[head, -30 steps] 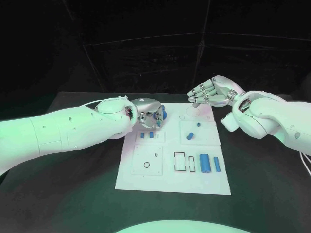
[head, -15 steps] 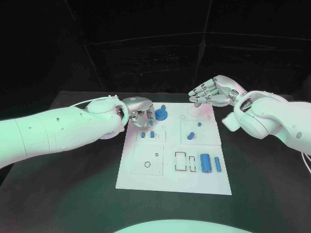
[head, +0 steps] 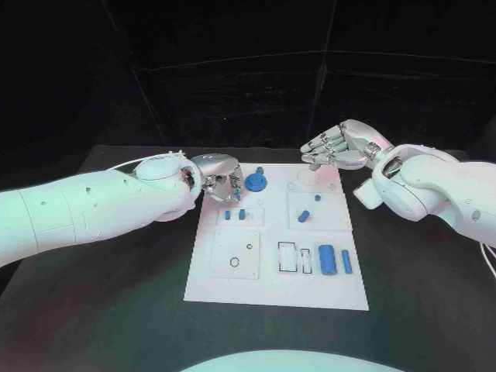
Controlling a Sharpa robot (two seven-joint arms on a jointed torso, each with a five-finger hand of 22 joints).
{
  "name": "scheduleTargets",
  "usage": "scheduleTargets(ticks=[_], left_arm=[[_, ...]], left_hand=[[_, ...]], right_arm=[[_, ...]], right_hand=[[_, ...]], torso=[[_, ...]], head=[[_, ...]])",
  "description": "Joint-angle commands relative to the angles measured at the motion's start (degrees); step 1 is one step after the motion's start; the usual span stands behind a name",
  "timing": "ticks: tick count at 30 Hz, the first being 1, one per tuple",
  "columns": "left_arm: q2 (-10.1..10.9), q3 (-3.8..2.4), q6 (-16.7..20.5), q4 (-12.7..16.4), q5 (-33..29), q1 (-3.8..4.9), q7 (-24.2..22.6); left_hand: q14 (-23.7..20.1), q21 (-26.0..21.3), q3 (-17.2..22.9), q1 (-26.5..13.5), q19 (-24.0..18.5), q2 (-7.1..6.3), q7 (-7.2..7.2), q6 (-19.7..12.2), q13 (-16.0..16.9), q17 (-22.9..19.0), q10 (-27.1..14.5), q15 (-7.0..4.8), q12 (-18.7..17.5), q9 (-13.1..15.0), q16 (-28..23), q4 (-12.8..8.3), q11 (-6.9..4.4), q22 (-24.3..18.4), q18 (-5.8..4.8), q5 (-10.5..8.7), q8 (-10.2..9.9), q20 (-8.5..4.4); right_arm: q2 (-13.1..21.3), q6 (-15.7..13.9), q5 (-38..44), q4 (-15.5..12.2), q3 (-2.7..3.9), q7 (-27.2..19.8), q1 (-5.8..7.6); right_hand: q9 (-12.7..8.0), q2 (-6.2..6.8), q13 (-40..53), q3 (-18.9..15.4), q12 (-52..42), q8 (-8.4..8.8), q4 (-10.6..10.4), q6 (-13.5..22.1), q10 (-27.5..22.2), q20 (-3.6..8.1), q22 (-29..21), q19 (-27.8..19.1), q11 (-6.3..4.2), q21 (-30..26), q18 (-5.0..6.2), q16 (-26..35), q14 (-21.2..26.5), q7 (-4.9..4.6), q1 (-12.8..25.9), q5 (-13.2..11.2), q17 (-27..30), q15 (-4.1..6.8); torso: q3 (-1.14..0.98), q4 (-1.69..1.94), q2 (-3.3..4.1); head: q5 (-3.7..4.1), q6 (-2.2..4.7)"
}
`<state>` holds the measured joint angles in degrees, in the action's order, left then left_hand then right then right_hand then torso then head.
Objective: Assemble the parts on the task board
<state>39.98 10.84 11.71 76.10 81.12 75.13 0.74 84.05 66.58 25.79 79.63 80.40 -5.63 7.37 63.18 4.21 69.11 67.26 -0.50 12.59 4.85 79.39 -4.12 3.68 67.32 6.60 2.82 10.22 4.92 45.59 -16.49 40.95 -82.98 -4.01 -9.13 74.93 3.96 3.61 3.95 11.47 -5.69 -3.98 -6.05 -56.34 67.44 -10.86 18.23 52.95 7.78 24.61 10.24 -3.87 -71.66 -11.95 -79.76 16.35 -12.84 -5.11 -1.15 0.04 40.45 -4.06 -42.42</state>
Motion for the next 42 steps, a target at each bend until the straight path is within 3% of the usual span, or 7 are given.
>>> scheduleTargets(ticks=[1,42], left_arm=[[0.0,-0.06,-0.8,-0.2,-0.3,0.10,0.8],[-2.3,0.01,-3.9,-2.0,-0.9,0.07,1.1]], left_hand=[[1.8,0.3,0.4,-0.6,0.5,0.05,0.05,0.3,0.0,0.0,0.4,-0.50,-0.3,-0.1,0.3,0.0,-0.04,0.1,-0.88,0.05,-0.3,-0.03],[1.8,0.4,0.3,-1.0,0.5,-0.18,-0.14,0.8,0.0,-0.4,1.0,-0.60,-0.7,-0.1,0.2,0.0,-0.19,0.3,-0.90,0.02,-0.5,-0.08]], right_arm=[[-0.1,0.3,0.1,0.0,0.03,-0.5,0.10],[-0.1,0.4,0.1,-0.1,0.03,-0.4,0.10]], right_hand=[[0.1,-0.20,0.0,0.4,-0.2,-0.15,0.1,0.5,-0.2,-0.37,-0.1,0.1,0.03,-0.3,0.12,0.2,0.4,0.08,0.3,0.3,0.1,0.13],[0.1,-0.22,0.0,0.4,-0.3,-0.17,0.1,0.5,-0.2,-0.37,-0.1,0.1,0.02,-0.3,0.13,0.2,0.4,0.09,0.2,0.3,0.1,0.14]], torso=[[-0.03,-0.01,-0.01],[0.01,0.03,-0.04]], head=[[0.00,-0.06],[0.09,-0.51]])
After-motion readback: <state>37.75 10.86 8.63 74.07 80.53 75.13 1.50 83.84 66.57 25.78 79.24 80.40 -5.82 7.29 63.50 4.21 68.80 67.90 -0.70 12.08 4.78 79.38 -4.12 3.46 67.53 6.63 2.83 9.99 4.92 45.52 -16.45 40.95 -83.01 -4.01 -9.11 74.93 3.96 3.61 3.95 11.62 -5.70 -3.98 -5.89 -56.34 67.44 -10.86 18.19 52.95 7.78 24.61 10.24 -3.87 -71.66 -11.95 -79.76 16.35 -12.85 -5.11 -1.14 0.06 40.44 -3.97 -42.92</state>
